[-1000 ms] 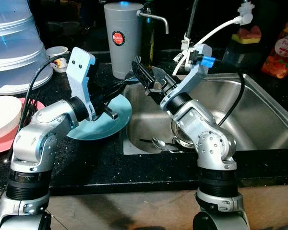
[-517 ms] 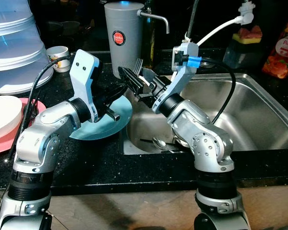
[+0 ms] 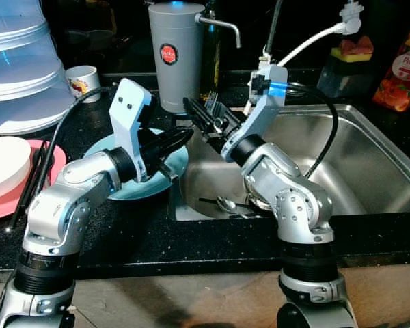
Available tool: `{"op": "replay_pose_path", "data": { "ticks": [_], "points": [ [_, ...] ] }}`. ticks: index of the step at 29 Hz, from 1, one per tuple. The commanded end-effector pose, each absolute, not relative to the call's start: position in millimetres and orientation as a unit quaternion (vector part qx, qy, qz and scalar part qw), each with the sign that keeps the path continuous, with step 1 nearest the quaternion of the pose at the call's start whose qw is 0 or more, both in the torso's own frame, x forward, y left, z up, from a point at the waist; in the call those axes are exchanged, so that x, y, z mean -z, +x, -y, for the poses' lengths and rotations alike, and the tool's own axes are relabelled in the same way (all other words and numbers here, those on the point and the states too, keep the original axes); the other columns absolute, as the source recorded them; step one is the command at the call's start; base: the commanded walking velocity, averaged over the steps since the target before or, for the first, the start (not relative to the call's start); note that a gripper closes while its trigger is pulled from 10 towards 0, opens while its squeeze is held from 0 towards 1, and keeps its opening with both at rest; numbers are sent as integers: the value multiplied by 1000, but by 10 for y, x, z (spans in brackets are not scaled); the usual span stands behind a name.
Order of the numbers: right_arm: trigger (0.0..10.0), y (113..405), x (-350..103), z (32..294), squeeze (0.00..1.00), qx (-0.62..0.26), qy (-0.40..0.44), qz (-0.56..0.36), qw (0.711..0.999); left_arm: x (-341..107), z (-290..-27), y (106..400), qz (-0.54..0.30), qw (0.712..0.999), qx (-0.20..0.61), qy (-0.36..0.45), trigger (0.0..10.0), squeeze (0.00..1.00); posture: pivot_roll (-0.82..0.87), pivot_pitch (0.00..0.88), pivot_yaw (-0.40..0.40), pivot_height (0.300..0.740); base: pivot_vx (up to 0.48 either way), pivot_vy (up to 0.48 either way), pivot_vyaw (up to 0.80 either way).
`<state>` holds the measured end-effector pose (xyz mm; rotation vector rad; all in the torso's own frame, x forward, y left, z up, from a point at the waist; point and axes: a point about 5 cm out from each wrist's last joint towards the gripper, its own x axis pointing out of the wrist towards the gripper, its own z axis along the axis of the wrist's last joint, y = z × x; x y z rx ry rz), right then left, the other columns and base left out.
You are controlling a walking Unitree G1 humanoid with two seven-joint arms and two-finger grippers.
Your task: Kitchen organization
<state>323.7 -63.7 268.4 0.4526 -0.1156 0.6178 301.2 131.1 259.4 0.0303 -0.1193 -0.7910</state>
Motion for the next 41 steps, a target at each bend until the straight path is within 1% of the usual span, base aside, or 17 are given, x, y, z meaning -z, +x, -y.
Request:
{"op": "replay_pose_path", "data": {
  "ticks": [1,29,30,32,33,41],
  "points": [
    [0,3253,-2686,630,0,-300,226,56,925,-2578,-1299,2985,55,918,391,16,0,0,46,0,1,740,0,0,0],
    [0,3258,-2707,646,0,-300,247,61,919,-2562,-1291,2968,51,919,391,23,0,0,40,0,2,740,0,0,0],
    [0,3258,-2707,643,0,-300,247,61,919,-2563,-1296,2970,51,920,387,26,4980,290,40,0,2,740,0,0,0],
    [0,3257,-2706,641,0,-300,247,61,919,-2562,-1305,2976,51,923,380,28,4980,290,40,0,1,740,0,0,0],
    [0,3257,-2706,637,0,-301,248,60,919,-2561,-1316,2984,50,925,376,23,10000,1000,39,0,1,740,0,0,0],
    [0,3263,-2715,635,0,-298,253,62,918,-2548,-1437,3032,45,940,336,27,10000,1000,39,0,-2,740,0,0,0]
  ]
}}
